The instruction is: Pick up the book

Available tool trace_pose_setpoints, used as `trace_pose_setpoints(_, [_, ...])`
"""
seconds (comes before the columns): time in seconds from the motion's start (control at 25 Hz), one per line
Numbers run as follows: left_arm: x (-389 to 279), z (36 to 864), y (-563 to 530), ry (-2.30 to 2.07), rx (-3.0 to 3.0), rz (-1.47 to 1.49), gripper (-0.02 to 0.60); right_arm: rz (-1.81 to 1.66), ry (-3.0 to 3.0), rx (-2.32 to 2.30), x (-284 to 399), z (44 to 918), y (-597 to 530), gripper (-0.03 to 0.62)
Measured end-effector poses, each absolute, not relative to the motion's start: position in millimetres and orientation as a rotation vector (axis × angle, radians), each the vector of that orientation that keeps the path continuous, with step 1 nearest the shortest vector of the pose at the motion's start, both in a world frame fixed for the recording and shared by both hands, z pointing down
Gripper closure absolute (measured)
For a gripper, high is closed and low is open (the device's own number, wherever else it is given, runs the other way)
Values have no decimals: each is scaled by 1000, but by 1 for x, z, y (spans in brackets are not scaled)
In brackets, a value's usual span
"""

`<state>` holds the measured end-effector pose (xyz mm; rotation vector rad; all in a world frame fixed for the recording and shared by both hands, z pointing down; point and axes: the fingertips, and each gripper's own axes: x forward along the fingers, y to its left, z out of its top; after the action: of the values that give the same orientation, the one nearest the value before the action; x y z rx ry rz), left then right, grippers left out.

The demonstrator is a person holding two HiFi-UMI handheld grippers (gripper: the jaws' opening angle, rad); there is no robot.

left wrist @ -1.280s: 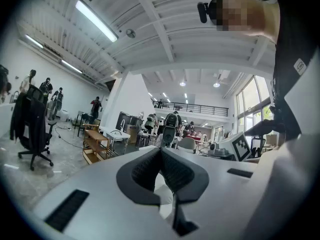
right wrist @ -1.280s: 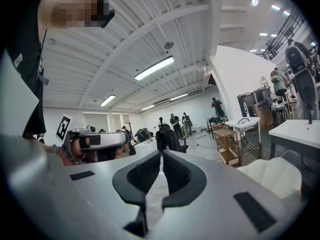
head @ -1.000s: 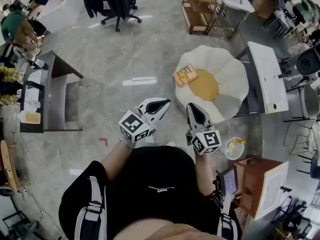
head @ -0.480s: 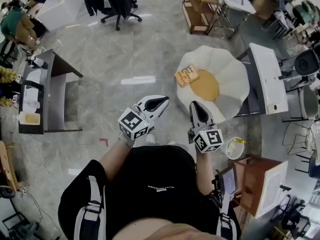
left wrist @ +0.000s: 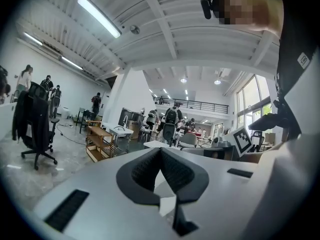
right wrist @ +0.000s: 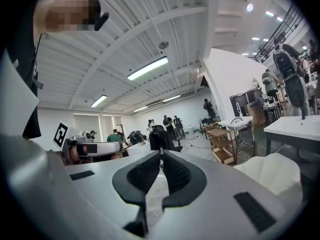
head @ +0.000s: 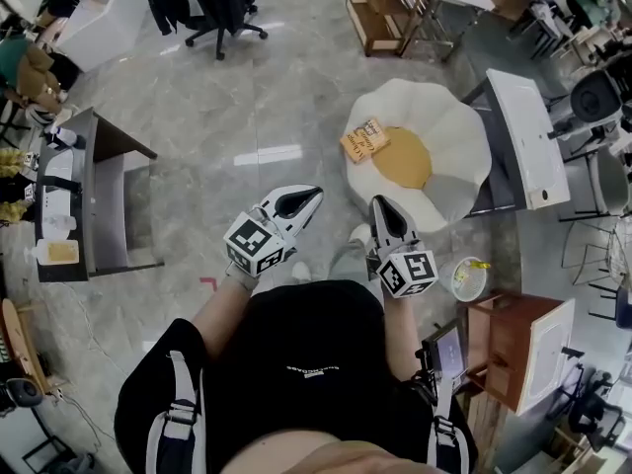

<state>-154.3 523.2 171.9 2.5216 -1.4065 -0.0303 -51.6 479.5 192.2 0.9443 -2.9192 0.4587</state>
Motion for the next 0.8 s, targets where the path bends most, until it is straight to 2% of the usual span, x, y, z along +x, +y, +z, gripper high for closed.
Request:
trace_pose_setpoints(0.4, [-147,184,465,-1418,2490,-15,568,505,-2931,943,-46,202,419,559])
trace_pose_setpoints(0.8, [-122,186,358,-1427,2469,24,568,554,-2933,941,-18,204,311,559])
